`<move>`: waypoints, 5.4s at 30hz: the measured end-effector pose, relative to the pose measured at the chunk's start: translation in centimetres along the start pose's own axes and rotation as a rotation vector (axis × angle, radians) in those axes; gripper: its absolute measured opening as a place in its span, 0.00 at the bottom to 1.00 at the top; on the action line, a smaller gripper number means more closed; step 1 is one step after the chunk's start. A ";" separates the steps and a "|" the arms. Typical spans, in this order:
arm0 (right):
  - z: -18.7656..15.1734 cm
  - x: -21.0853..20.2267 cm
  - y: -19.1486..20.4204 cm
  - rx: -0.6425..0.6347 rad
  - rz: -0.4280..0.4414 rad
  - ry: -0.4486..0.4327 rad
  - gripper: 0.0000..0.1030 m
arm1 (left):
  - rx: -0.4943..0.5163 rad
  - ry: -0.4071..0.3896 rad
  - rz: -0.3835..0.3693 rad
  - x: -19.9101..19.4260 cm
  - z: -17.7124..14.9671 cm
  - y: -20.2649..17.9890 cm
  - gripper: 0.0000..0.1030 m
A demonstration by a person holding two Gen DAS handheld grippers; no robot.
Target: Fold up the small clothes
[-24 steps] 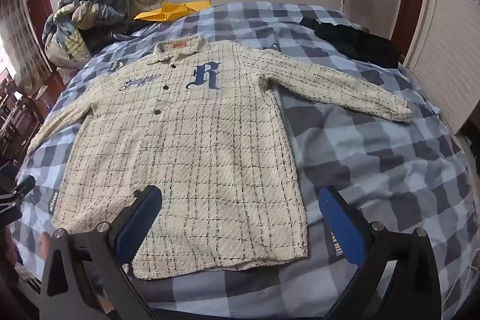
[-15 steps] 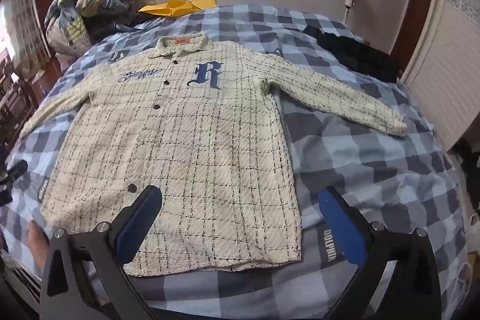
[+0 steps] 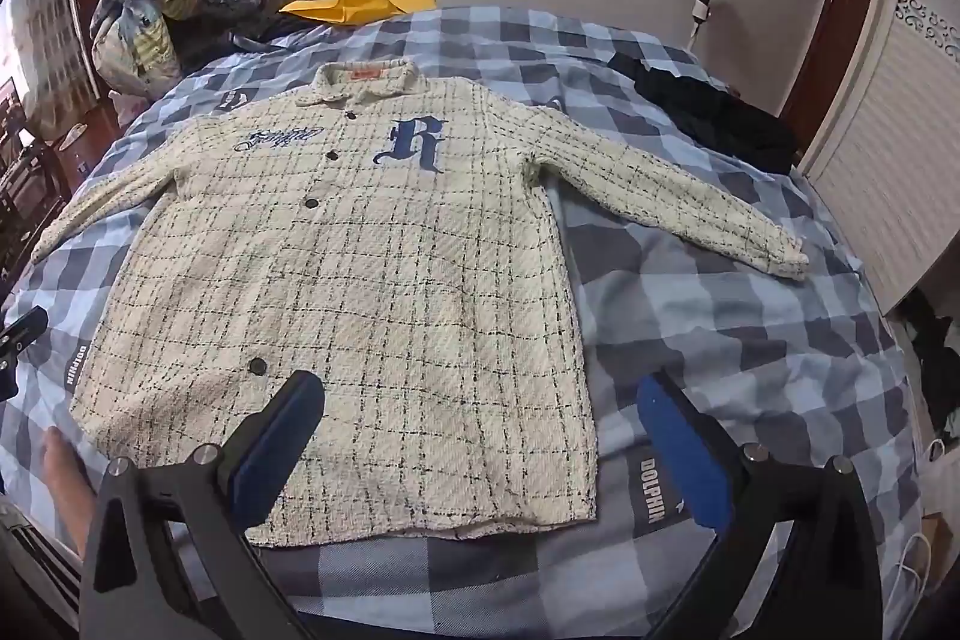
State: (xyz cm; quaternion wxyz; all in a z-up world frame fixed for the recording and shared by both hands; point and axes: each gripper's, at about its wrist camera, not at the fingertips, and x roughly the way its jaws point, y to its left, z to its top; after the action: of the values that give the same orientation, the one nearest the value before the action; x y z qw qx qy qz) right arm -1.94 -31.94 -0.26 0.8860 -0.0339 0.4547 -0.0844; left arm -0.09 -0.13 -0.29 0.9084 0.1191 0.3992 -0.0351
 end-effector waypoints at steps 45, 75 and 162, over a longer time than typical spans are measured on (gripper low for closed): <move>0.0 0.2 0.2 -0.010 -0.005 0.008 0.99 | -0.005 -0.003 -0.005 -0.2 0.0 0.1 1.00; 0.1 0.6 1.1 -0.061 -0.034 0.036 0.99 | -0.067 0.048 -0.057 0.4 0.1 1.4 1.00; 29.3 8.8 -32.4 0.842 -0.149 -0.159 0.14 | -0.143 0.116 -0.116 2.5 1.0 2.2 1.00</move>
State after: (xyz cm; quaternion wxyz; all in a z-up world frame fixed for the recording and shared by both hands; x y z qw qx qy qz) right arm 23.02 -65.84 14.24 0.8462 0.2915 0.3074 -0.3233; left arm 2.68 1.78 -1.03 0.8863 0.0325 0.4590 -0.0520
